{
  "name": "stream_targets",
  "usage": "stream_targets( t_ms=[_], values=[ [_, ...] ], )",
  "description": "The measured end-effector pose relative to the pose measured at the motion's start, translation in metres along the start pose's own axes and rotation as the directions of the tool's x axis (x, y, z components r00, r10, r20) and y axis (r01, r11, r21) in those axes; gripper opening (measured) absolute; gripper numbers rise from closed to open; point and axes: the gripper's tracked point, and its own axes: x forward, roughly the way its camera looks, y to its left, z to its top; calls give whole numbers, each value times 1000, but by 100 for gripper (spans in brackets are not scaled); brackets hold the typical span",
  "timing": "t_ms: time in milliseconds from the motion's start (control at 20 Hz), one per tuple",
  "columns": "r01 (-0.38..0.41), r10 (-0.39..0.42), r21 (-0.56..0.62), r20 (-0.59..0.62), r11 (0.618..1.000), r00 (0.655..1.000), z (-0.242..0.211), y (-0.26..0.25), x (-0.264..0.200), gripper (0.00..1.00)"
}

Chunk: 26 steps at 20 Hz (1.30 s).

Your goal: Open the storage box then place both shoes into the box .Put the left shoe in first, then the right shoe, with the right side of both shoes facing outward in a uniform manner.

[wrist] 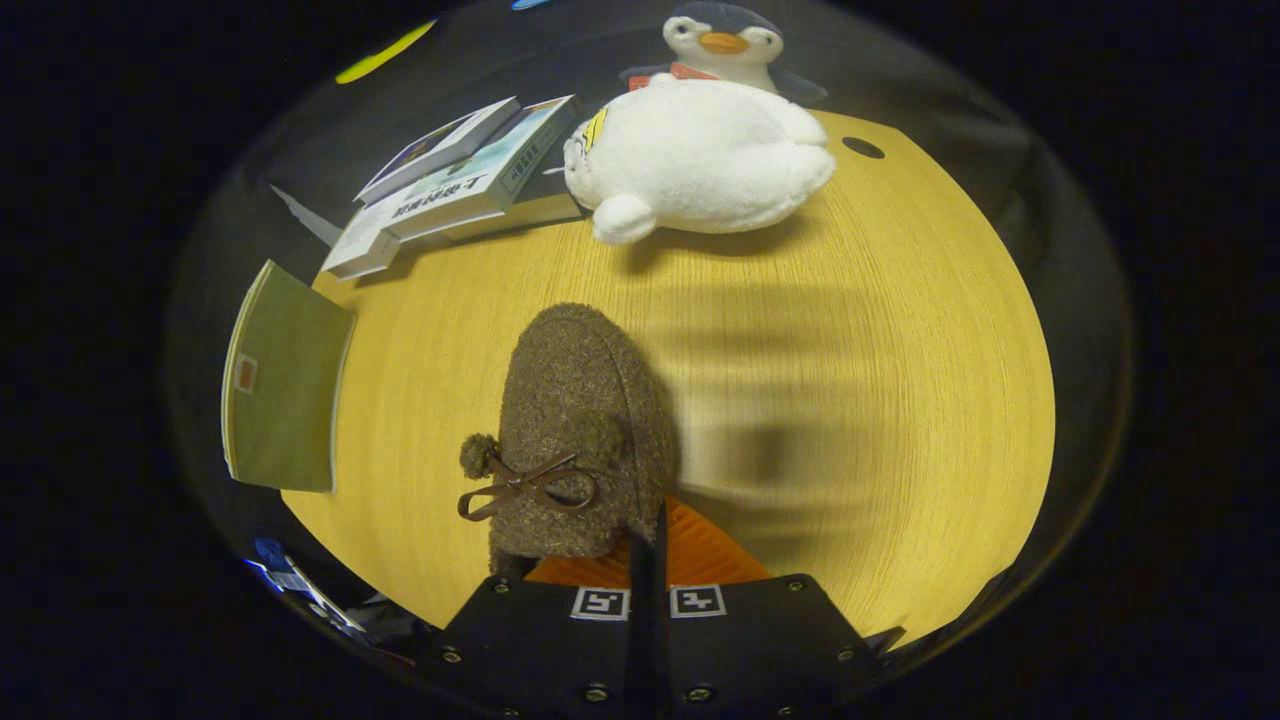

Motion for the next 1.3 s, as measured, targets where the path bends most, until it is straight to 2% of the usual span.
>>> stream_targets(
  t_ms=[100,300,400,900,1300],
  values=[
    [-7,7,-4,10,1000,1000,7,12,-17,1],
    [43,-40,-80,28,996,999,20,37,-50,1],
    [43,-38,-113,46,993,998,29,58,-65,1],
    [-55,69,-206,61,977,996,59,187,-100,1],
    [-132,147,-331,22,934,989,70,287,-96,1]
  ],
)
